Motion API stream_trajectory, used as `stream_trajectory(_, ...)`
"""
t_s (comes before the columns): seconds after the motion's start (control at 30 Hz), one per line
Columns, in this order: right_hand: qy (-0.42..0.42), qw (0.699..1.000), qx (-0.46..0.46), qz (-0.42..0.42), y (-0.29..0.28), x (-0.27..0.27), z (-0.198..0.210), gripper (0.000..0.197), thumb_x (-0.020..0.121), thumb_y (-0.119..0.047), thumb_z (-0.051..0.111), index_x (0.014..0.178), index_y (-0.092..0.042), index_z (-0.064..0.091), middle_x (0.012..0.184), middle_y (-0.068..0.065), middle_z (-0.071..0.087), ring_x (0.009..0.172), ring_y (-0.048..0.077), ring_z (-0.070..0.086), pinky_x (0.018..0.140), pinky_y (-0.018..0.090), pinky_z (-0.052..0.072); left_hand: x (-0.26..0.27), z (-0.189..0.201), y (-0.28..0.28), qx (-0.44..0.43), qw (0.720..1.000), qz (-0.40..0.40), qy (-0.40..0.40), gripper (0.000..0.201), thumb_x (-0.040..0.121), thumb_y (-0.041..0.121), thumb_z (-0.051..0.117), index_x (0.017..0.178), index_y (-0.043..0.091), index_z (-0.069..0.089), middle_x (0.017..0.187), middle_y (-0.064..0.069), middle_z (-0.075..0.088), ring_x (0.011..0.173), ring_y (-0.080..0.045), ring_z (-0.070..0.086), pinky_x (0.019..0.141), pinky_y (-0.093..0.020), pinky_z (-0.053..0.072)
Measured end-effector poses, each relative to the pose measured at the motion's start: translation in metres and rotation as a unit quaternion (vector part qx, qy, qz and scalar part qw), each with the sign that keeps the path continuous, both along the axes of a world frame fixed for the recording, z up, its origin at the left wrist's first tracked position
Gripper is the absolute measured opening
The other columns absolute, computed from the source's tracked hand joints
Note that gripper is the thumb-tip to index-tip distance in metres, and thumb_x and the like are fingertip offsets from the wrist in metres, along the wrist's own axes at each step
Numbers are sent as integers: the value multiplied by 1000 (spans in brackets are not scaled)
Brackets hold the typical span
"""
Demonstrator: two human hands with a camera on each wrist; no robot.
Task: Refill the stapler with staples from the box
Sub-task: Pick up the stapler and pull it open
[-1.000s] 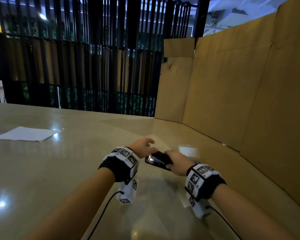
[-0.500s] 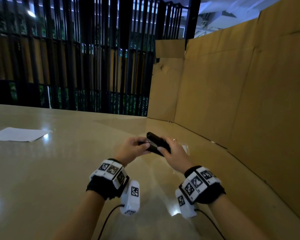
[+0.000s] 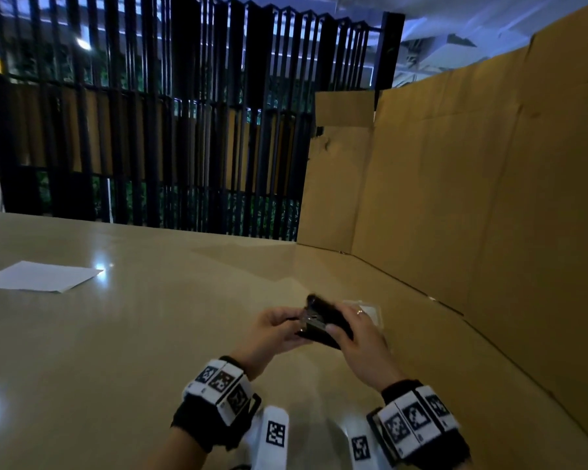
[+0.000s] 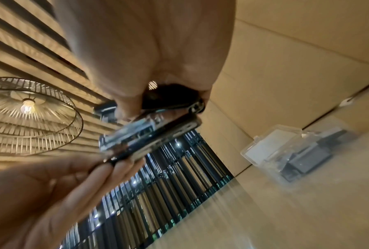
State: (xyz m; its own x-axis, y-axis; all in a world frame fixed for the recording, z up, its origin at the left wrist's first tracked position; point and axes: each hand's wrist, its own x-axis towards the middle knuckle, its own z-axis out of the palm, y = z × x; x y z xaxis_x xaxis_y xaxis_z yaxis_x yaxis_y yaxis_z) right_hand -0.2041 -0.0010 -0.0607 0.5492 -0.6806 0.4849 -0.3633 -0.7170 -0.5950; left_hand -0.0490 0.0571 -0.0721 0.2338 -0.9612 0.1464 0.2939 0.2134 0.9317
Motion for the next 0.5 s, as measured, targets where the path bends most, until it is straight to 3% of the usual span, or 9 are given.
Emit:
stream_trajectory(0.1,-57,997,49,-10,1,0,9,38,95,-18,43,133,-14,39,92,-22,39,101,12,44,83,22,35,3,-8,0,13,999,-7,32,25,89,-14,38,83,-2,60,85,-16,63,62,-12,70,60,-19,58)
stream_trajectory(0.23,-69,995,68,1,0,0,10,40,95,-19,42,135,-13,38,94,-19,39,105,14,46,87,25,36,6,-9,2,25,999,-15,39,20,88,-12,43,91,-2,59,90,-14,63,68,-14,70,61,-18,58)
stream_trajectory(0.33,-106,989,100,7,0,1,8,38,96,-18,42,133,-13,38,94,-23,39,105,12,45,88,26,37,9,-9,1,25,999,-20,41,23,88,-12,42,109,-7,53,96,-15,62,84,-23,63,63,-18,58)
stream_trajectory(0.4,-140,984,113,5,-2,1,8,37,95,-19,42,133,-14,39,102,-16,47,110,16,47,90,28,38,11,-11,1,30,998,-26,43,24,89,-11,42,109,-7,53,98,-15,62,85,-23,64,65,-18,58)
stream_trajectory(0.5,-189,973,136,-7,-6,2,5,37,95,-23,42,132,-19,38,118,3,53,114,25,51,98,43,44,11,-13,1,30,997,-40,51,21,90,-9,41,98,-1,59,96,-13,65,75,-14,71,68,-17,58)
